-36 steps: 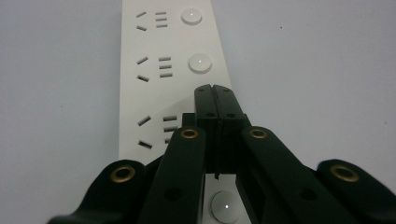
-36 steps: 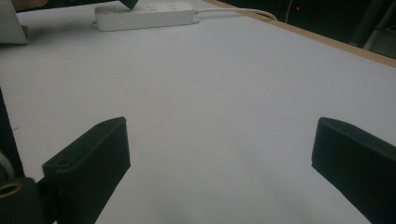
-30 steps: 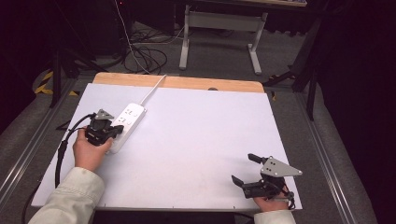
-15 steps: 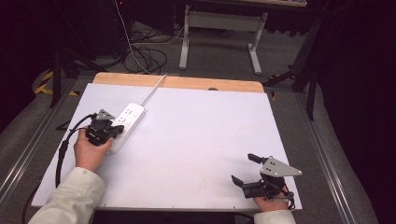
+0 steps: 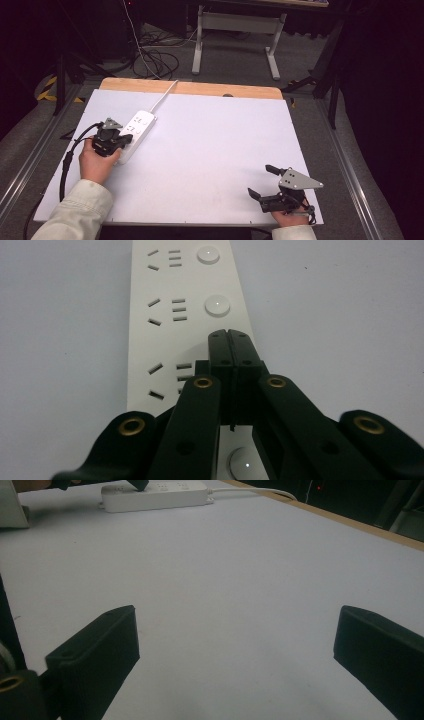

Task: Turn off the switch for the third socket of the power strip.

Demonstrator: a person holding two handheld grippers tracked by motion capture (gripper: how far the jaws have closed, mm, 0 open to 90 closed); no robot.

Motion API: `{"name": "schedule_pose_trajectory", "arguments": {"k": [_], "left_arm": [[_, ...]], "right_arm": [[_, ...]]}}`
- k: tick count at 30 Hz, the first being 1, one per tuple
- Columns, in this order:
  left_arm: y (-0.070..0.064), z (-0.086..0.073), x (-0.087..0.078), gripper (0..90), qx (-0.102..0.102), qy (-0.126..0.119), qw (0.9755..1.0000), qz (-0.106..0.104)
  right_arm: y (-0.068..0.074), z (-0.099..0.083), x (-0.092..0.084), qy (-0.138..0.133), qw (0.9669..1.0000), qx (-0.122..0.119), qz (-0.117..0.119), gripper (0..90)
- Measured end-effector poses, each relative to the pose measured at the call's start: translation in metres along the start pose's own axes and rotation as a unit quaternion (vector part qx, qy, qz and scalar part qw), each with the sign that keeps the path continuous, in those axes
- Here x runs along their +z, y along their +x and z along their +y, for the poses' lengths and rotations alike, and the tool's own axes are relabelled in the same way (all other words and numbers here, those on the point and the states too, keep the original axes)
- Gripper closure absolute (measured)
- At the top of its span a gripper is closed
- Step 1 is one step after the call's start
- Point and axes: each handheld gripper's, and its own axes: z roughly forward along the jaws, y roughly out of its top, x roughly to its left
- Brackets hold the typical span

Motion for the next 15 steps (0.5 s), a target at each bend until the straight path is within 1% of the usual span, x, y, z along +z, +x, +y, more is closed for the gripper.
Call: {"name": "schedule_pose_trajectory", "arguments": {"k": [2,5,6,8,10,14,15], "left_arm": [[-0.0014,0.0009,-0.0006,90.0,0.003,0.006,1.0,0.005],[-0.0011,0.0011,-0.0004,90.0,-0.001,0.006,1.0,0.004],[-0.0011,0.0011,-0.0003,90.0,-0.006,0.005,1.0,0.003],[-0.003,0.0023,-0.0003,90.0,-0.002,0.01,0.9999,0.008],[-0.0058,0.0041,0.0,90.0,0.009,0.015,0.9996,0.02],[-0.0072,0.0052,0.0002,90.0,0.013,0.021,0.9994,0.023],[-0.0073,0.0051,0.0005,90.0,0.011,0.022,0.9995,0.02]], "right_arm": [[0.0,0.0,0.0,0.0,1.0,0.001,0.0,4.9],[-0.0002,-0.0001,0.0,0.0,1.0,0.0,0.001,4.9],[0.0,0.0,0.0,0.0,1.0,0.001,0.001,4.9],[0.0001,-0.0001,-0.0003,0.0,1.0,0.0,0.001,4.9],[-0.0002,-0.0003,-0.0002,-0.001,1.0,0.001,0.001,4.9],[-0.0004,-0.0005,0.0004,0.002,1.0,0.0,0.002,4.9],[-0.0001,-0.0005,0.0006,0.001,1.0,0.001,0.003,4.9]]}}
